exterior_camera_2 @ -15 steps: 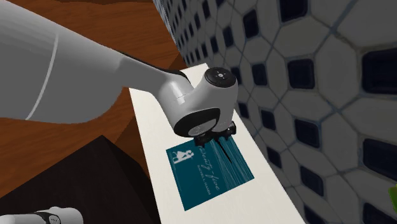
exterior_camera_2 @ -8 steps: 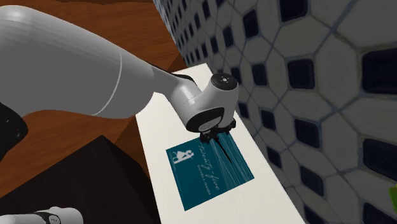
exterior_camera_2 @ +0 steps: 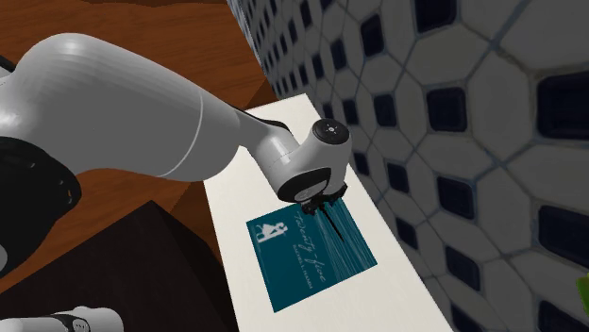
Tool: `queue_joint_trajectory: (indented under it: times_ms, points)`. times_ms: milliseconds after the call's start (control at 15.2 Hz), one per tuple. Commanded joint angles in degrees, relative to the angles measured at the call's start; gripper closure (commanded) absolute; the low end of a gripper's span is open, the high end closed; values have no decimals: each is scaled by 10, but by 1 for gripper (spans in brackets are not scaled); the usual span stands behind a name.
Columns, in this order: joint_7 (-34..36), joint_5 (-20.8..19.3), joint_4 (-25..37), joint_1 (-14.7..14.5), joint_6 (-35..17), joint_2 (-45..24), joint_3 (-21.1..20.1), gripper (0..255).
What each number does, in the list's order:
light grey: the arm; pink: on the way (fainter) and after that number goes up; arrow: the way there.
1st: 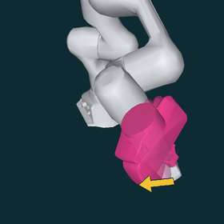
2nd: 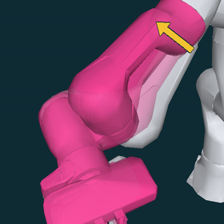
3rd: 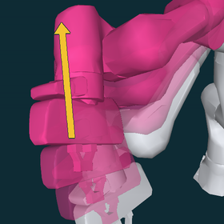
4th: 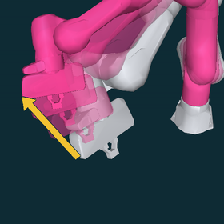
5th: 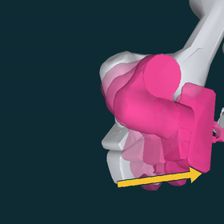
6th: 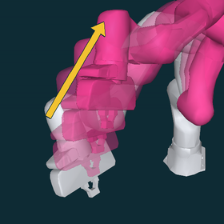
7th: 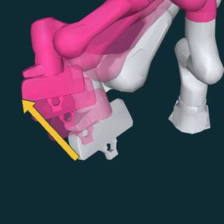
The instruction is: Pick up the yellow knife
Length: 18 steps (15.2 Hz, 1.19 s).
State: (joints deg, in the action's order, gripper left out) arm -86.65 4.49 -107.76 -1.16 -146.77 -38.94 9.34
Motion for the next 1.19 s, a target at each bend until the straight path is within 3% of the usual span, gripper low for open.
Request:
queue_joint_trajectory:
  times_ms: [0,528,1122]
  points:
    - [0,0,0,0,0,0,0,255]
    - [0,0,1,0,0,-1,0,255]
    - [3,-9,-11,-7,44,55,9,255]
